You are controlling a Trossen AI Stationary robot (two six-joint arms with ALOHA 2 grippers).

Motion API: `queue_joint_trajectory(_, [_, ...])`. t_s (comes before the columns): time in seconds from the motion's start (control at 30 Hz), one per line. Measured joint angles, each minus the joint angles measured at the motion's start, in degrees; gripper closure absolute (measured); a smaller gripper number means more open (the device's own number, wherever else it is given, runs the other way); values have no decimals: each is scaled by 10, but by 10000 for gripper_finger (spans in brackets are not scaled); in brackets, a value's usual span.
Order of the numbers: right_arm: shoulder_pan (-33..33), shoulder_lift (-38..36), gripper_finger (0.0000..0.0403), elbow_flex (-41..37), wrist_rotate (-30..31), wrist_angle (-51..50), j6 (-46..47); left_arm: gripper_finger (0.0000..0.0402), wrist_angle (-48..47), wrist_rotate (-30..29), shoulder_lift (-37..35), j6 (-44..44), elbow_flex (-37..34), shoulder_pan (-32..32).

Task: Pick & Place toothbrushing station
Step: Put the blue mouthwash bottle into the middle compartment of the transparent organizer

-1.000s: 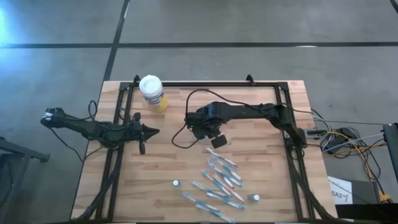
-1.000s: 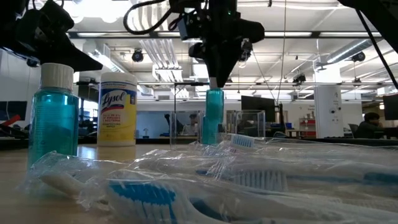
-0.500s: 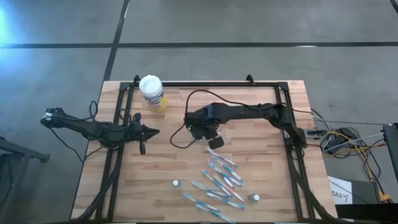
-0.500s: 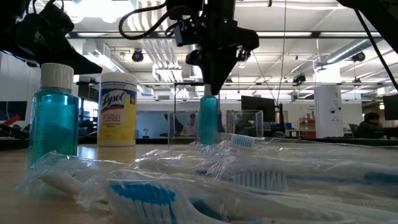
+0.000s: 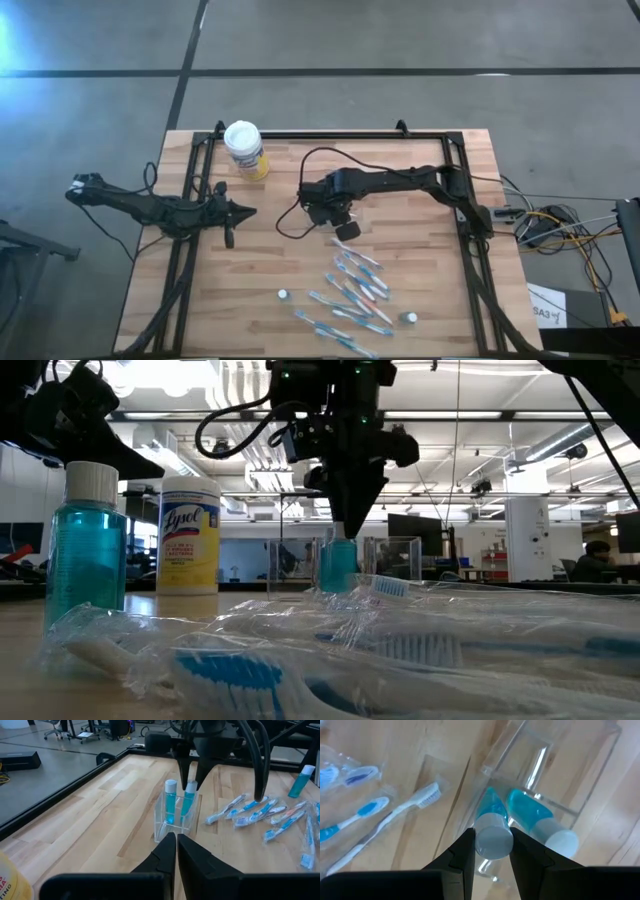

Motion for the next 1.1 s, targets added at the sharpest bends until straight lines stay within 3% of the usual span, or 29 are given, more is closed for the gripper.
queue_joint_trajectory(0.43, [-9,-2,309,-10,-36,20,25,376,0,0,0,0,0,0])
queue_joint_trajectory(0.8, [-12,1,252,6,-39,28,56,381,0,0,0,0,0,0])
queue_joint_trajectory(1.1, [-12,-1,237,7,-39,25,70,378,0,0,0,6,0,0])
